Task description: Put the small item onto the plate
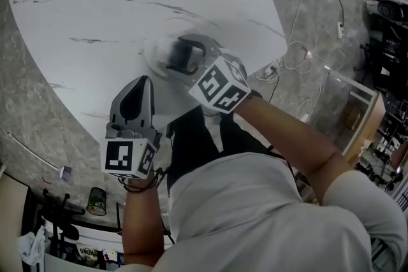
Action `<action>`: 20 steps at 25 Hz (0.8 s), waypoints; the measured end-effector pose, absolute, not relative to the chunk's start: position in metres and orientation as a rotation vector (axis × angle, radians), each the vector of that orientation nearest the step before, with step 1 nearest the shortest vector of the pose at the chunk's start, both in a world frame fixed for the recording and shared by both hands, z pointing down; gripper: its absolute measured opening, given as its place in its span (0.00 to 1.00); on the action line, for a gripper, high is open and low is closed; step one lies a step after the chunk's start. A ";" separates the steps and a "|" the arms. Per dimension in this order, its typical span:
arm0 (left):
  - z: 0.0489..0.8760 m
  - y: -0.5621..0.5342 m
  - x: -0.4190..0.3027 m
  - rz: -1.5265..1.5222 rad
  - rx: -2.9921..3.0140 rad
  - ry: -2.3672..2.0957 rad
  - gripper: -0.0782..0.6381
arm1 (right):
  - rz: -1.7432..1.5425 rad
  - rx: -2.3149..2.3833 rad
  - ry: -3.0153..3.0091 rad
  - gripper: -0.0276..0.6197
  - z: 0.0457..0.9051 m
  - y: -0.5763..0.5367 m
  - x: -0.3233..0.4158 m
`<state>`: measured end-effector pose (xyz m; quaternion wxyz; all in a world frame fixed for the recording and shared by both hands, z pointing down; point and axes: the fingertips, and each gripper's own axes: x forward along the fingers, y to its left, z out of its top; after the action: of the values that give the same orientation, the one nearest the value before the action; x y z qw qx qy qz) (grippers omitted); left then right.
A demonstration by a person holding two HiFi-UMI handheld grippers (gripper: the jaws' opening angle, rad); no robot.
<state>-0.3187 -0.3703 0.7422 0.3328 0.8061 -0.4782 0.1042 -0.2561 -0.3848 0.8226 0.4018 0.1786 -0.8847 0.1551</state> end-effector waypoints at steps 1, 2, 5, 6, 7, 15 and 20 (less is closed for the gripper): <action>0.744 -0.369 -0.320 0.278 2.103 -1.250 0.12 | 0.380 0.448 -2.229 0.50 0.825 -0.384 -0.257; 0.745 -0.368 -0.322 0.281 2.099 -1.251 0.12 | 0.367 0.447 -2.222 0.50 0.827 -0.384 -0.257; 0.746 -0.364 -0.326 0.277 2.087 -1.254 0.12 | 0.333 0.446 -2.204 0.50 0.832 -0.381 -0.257; 0.746 -0.363 -0.326 0.275 2.086 -1.255 0.12 | 0.331 0.447 -2.200 0.50 0.833 -0.380 -0.256; 0.745 -0.362 -0.327 0.273 2.086 -1.256 0.12 | 0.331 0.449 -2.195 0.50 0.834 -0.379 -0.255; 0.748 -0.358 -0.328 0.270 2.080 -1.241 0.12 | 0.322 0.496 -2.205 0.50 0.839 -0.383 -0.255; 0.737 -0.357 -0.326 0.261 2.098 -1.255 0.12 | 0.327 0.510 -2.216 0.50 0.829 -0.384 -0.252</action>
<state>-0.3264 -0.3573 0.7371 0.3348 0.8041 -0.4809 0.0999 -0.2522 -0.3840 0.8286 0.4096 0.2026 -0.8800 0.1297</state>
